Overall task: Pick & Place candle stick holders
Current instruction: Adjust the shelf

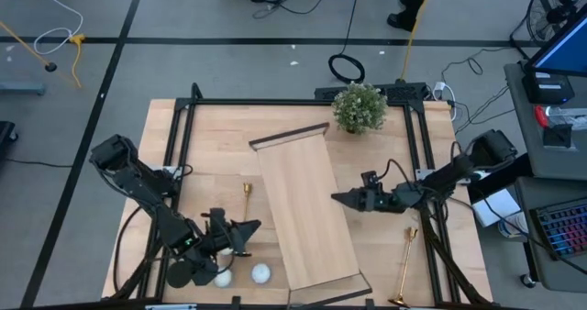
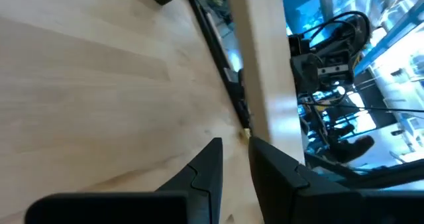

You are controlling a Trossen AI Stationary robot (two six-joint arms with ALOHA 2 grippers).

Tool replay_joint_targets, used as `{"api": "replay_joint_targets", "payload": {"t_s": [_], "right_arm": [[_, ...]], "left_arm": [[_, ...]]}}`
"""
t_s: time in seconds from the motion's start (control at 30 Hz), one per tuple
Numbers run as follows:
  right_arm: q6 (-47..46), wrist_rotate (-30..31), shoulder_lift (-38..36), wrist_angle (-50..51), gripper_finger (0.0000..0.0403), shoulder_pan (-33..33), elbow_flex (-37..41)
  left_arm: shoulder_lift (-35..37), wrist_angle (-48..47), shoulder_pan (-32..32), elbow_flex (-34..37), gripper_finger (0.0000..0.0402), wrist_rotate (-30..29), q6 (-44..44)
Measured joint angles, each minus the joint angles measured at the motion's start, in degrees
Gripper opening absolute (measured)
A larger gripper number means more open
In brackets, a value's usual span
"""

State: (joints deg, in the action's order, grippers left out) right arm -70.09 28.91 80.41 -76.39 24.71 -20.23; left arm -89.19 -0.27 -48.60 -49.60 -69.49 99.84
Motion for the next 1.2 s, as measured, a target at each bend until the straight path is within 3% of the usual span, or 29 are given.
{"api": "replay_joint_targets", "payload": {"t_s": [0.2,0.43,0.53,0.77,0.93,1.1,1.2], "right_arm": [[2.77,-0.62,-4.92,0.16,0.0045,0.02,-1.88],[4.72,-3.55,-9.81,6.48,0.0045,0.17,-5.42],[5.82,-3.75,-11.50,9.58,0.0045,0.21,-6.69],[8.35,-3.34,-14.35,14.93,0.0045,0.20,-7.49],[8.28,-3.21,-15.09,17.25,0.0045,0.20,-7.56],[8.10,-1.72,-15.09,17.56,0.0045,0.11,-7.56],[7.94,-1.84,-15.11,17.56,0.0045,0.11,-7.56]], "left_arm": [[0.00,16.94,0.35,0.00,0.0076,2.49,-16.83],[0.01,49.49,5.74,0.04,0.0076,20.18,-50.45],[0.62,56.04,7.51,0.00,0.0076,23.39,-57.18],[4.06,42.65,8.69,0.02,0.0077,22.93,-50.75],[6.70,38.39,6.65,0.00,0.0077,22.07,-48.52],[8.96,33.12,2.28,0.00,0.0077,15.09,-45.97],[9.16,24.70,0.85,0.00,0.0081,10.36,-38.27]]}}
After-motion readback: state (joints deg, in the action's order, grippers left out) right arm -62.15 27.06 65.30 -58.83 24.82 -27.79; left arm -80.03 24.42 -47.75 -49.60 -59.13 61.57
